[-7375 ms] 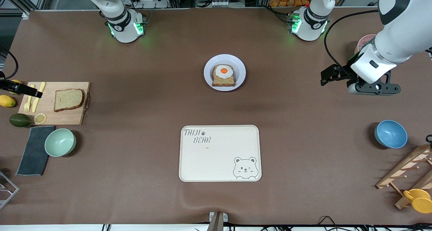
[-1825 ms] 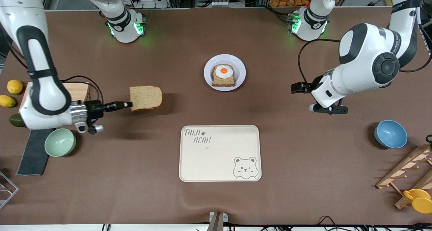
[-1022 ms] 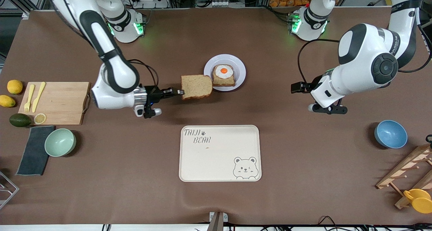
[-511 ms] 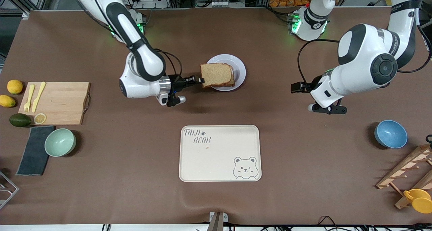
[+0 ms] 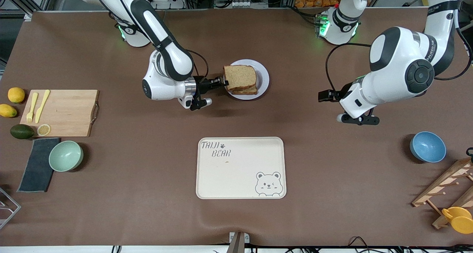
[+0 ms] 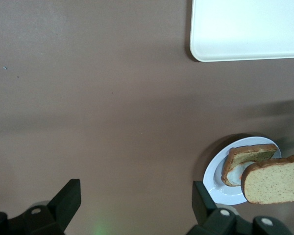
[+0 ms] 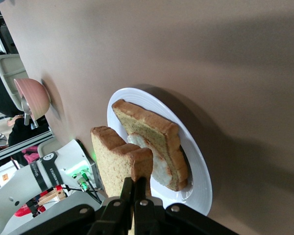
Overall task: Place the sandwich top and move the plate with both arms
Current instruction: 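Lower the bread onto the egg toast and open the right gripper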
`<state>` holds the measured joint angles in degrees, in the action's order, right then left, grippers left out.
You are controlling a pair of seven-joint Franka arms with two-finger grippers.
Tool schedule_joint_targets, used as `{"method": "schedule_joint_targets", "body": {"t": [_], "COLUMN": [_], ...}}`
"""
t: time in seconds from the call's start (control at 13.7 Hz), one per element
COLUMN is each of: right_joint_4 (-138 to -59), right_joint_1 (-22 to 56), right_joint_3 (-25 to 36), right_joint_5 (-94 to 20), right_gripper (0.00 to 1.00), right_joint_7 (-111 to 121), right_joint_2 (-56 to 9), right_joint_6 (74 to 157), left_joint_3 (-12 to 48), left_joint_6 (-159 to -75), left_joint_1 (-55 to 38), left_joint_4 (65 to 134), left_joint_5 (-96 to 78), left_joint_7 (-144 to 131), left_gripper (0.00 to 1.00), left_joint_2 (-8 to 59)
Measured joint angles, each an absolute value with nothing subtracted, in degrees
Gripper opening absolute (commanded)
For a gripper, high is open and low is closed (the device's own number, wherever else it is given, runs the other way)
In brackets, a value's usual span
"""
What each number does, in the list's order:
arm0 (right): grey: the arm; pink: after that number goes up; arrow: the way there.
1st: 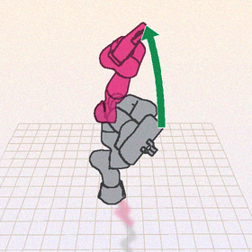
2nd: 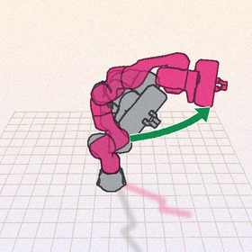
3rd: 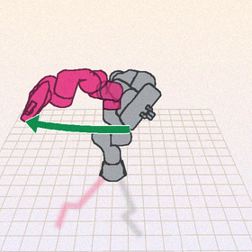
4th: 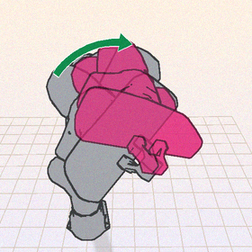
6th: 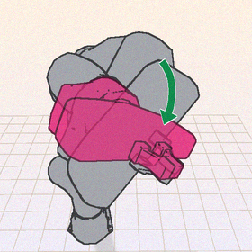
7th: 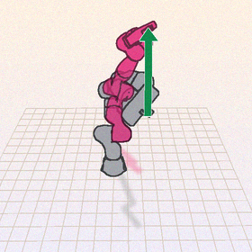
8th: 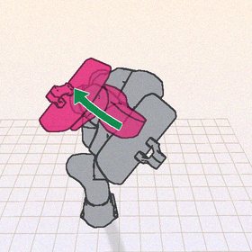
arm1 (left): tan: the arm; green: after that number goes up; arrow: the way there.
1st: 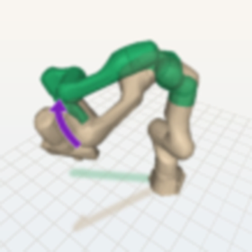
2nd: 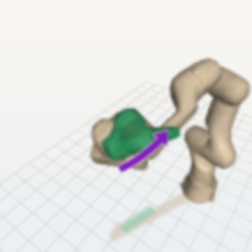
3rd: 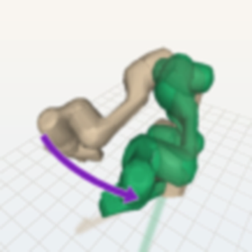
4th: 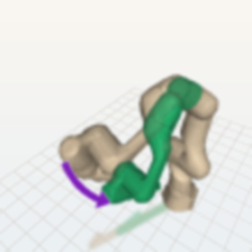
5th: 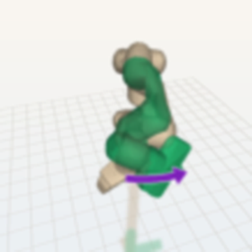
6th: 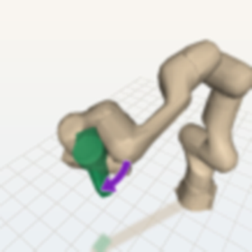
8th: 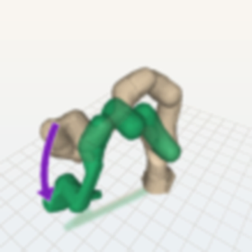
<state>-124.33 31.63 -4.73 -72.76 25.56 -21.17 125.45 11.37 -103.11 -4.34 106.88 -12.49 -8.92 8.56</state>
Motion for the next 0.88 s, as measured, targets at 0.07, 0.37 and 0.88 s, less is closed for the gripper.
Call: {"method": "schedule_joint_targets", "body": {"t": [0.07,0.37,0.88], "right_joint_4": [-124.41,-124.48,-124.42], "right_joint_1": [32.22,35.38,38.24], "right_joint_3": [-4.74,-4.74,-4.74], "right_joint_5": [-73.05,-75.34,-79.18], "right_gripper": [0.0,0.0,0.0], "right_joint_7": [25.56,25.71,27.03], "right_joint_2": [-21.27,-21.75,-22.95], "right_joint_6": [126.46,130.02,133.78], "left_joint_3": [11.36,11.41,11.42], "left_joint_6": [-103.11,-103.11,-104.33], "left_joint_1": [-4.34,-4.46,-4.42], "left_joint_4": [106.9,106.99,111.91], "left_joint_5": [-12.49,-12.49,-16.74], "left_joint_7": [-8.92,-8.92,-8.88], "left_gripper": [1.0,1.0,1.0], "left_joint_2": [8.56,8.56,8.58]}}
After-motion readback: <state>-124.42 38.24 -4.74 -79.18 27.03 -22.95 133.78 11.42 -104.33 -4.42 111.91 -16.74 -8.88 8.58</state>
